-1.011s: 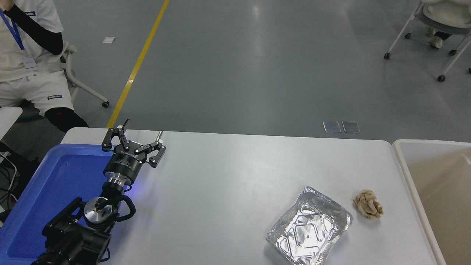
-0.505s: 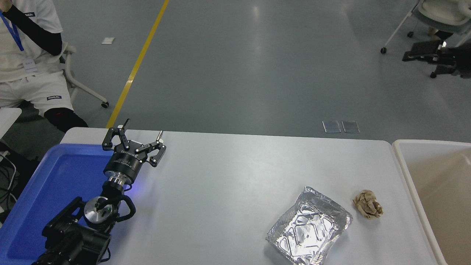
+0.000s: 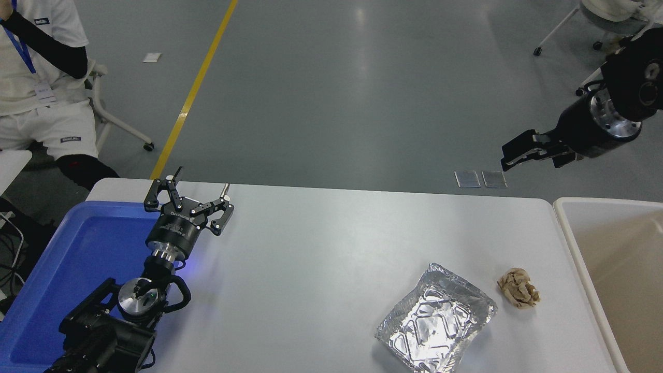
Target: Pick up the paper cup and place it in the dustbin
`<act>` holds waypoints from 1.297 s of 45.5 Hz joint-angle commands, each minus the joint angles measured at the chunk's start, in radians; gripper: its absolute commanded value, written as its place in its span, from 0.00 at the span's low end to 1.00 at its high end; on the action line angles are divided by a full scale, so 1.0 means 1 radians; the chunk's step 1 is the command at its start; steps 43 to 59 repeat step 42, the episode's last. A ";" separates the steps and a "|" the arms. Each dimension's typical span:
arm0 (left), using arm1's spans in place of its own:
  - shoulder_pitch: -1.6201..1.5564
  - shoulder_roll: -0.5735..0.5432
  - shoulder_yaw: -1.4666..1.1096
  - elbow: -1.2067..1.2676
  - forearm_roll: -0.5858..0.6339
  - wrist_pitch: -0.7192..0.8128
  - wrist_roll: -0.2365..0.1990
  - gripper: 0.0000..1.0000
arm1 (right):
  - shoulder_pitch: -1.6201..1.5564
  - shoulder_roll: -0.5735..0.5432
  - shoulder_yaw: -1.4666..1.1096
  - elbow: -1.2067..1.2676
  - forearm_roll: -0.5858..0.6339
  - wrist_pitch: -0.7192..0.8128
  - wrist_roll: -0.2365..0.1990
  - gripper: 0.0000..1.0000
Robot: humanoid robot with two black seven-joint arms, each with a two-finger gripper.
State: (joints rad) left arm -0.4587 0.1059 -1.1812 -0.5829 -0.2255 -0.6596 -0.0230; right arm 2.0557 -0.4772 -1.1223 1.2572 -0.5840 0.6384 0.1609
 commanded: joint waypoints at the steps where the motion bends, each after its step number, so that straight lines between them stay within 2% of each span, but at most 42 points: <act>1: 0.000 0.000 0.000 0.000 0.000 0.000 0.000 0.99 | 0.034 0.069 -0.073 0.122 0.099 0.099 -0.001 1.00; 9: 0.000 0.000 0.000 0.000 0.000 0.000 0.000 0.99 | -0.008 0.040 -0.076 0.126 0.232 0.130 -0.009 1.00; 14: 0.000 0.000 0.000 0.000 0.000 0.000 0.000 0.99 | -0.035 -0.010 -0.076 0.122 0.288 0.124 -0.060 1.00; 21: 0.000 0.000 0.000 0.000 0.000 0.000 0.000 0.99 | -0.060 -0.047 -0.097 0.117 0.265 0.112 -0.115 1.00; 59: 0.000 0.000 0.000 0.000 0.000 0.000 0.000 0.99 | -0.062 -0.044 -0.088 0.102 0.270 0.083 -0.120 1.00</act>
